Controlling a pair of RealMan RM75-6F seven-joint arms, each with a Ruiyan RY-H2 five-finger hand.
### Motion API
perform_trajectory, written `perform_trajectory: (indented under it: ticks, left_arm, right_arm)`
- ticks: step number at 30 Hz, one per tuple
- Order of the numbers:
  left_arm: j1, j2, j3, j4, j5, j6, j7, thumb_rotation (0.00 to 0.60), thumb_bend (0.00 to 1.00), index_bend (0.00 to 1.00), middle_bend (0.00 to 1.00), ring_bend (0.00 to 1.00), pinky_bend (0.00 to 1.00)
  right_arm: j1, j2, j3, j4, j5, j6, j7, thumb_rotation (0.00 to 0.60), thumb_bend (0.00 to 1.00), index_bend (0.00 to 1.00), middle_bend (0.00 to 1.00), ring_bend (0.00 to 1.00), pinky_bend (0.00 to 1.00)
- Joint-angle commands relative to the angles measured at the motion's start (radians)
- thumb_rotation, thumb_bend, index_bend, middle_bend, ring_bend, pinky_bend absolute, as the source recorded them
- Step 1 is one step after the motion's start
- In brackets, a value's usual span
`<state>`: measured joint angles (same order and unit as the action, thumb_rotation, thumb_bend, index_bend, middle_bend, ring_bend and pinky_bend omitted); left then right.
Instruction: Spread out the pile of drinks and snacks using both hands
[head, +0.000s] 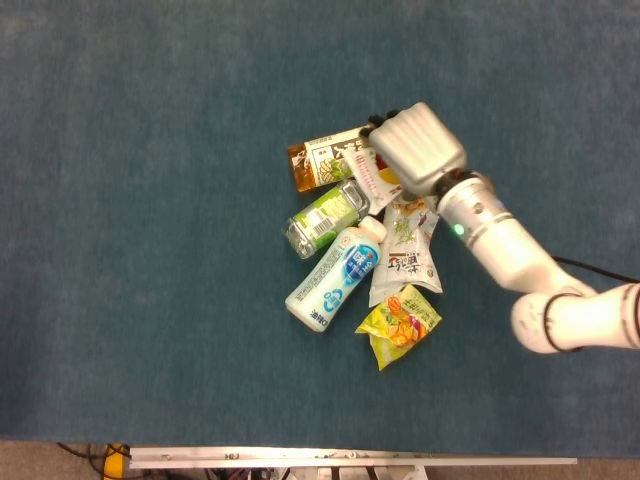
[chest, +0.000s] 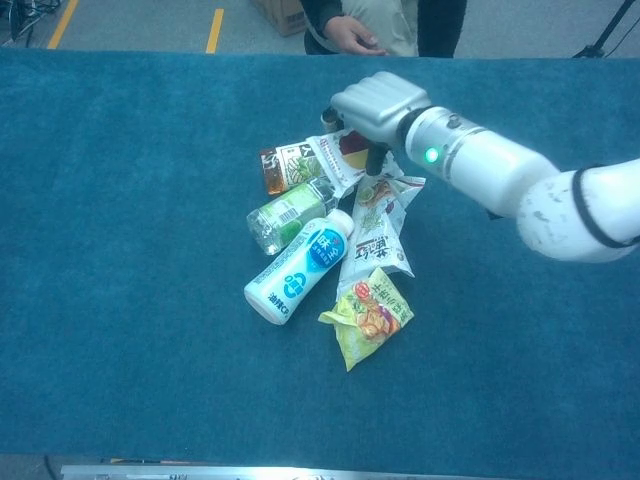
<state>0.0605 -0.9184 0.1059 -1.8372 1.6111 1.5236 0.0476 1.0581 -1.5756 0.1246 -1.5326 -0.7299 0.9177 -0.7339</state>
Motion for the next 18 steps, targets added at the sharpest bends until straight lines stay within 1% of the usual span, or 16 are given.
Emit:
perform_trajectory:
  ticks: [1, 3, 5, 10, 13, 18]
  left_arm:
    - [0.000, 0.000, 0.000, 0.001, -0.002, -0.002, -0.001, 0.600, 0.35, 0.15, 0.18, 0.14, 0.15]
    - [-0.001, -0.001, -0.001, 0.003, -0.003, -0.004, -0.002, 0.600, 0.35, 0.15, 0.18, 0.14, 0.15]
    - [-0.003, -0.003, -0.003, 0.004, -0.004, -0.007, -0.002, 0.600, 0.35, 0.15, 0.18, 0.14, 0.15]
    - [-0.020, -0.010, -0.010, 0.003, -0.006, -0.028, 0.006, 0.600, 0.35, 0.15, 0.18, 0.14, 0.15]
    - [-0.034, -0.014, -0.016, -0.006, 0.000, -0.043, 0.016, 0.600, 0.35, 0.15, 0.18, 0.14, 0.15]
    - [-0.051, -0.019, -0.019, -0.020, 0.010, -0.061, 0.034, 0.600, 0.35, 0.15, 0.18, 0.14, 0.15]
  right_arm:
    - [-0.045, 0.074, -0.008, -0.063, -0.062, 0.016, 0.067, 0.600, 0.00, 0.43, 0.37, 0.40, 0.61]
    - [-0.072, 0.117, -0.018, -0.099, -0.101, 0.020, 0.108, 0.600, 0.00, 0.43, 0.37, 0.40, 0.61]
    - [-0.105, 0.169, -0.040, -0.137, -0.156, 0.025, 0.150, 0.600, 0.00, 0.43, 0.37, 0.40, 0.61]
    - [-0.185, 0.269, -0.115, -0.197, -0.300, 0.045, 0.224, 0.600, 0.00, 0.43, 0.37, 0.40, 0.61]
    - [-0.221, 0.298, -0.151, -0.205, -0.366, 0.059, 0.248, 0.600, 0.00, 0.43, 0.37, 0.40, 0.61]
    - [-0.257, 0.309, -0.178, -0.196, -0.422, 0.062, 0.272, 0.600, 0.00, 0.43, 0.37, 0.39, 0.61]
